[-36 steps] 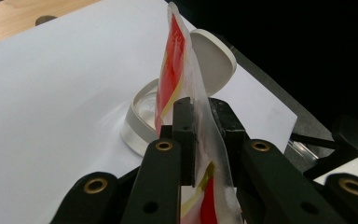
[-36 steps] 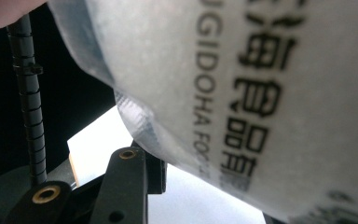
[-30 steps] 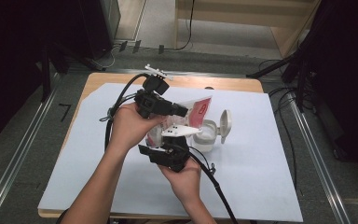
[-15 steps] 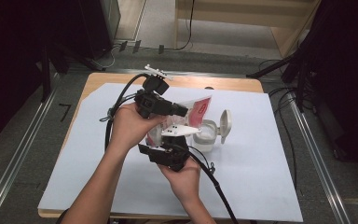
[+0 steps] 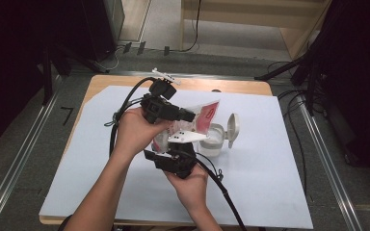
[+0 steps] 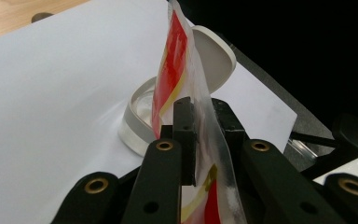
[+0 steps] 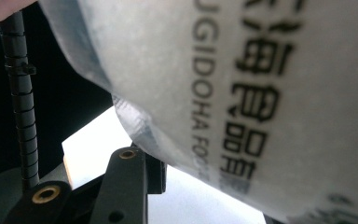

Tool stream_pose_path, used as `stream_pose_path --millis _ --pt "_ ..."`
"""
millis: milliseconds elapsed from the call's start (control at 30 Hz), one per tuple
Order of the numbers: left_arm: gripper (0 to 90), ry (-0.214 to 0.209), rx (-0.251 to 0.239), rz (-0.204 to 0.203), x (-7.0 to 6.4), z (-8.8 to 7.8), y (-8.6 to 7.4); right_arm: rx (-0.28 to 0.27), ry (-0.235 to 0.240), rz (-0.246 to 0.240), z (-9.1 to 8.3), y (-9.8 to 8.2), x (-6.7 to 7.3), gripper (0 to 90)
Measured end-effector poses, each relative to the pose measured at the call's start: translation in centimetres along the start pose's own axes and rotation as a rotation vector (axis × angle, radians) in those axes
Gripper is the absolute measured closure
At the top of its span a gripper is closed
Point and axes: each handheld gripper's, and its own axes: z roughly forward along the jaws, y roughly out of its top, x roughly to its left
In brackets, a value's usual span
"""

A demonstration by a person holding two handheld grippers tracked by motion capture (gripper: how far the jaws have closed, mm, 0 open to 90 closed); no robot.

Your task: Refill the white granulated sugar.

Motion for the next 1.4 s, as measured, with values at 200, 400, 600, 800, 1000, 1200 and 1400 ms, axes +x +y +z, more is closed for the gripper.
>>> stream_pose_path --millis 200,400,600,800,1000,1200,1400 --pt "82.9 -0.005 0.001 -0.003 0.17 -0.08 -0.07 0.0 -0.003 0.0 0.12 -0.04 0.11 63.0" --pt "83.0 0.003 0.002 -0.003 0.01 -0.05 -0.01 0.0 -0.004 -0.002 0.02 -0.02 0.11 63.1" --pt "83.2 0.002 -0.01 -0.006 -0.08 0.06 0.05 0.007 -0.016 -0.019 -0.17 0.06 0.24 63.1" --pt "83.1 0.002 -0.012 0.0 -0.22 0.1 0.1 0.005 -0.021 -0.015 -0.25 0.13 0.2 63.1" --pt "83.4 0.0 -0.029 0.012 -0.53 0.05 0.17 0.006 -0.029 -0.023 -0.57 0.28 0.16 63.2" --pt "83.4 0.002 -0.029 0.009 -0.48 0.25 0.23 0.012 -0.03 -0.023 -0.72 0.32 0.07 63.3" --pt "83.4 -0.002 -0.031 0.008 -0.49 0.44 0.31 0.02 -0.035 -0.024 -0.85 0.33 -0.04 63.4"
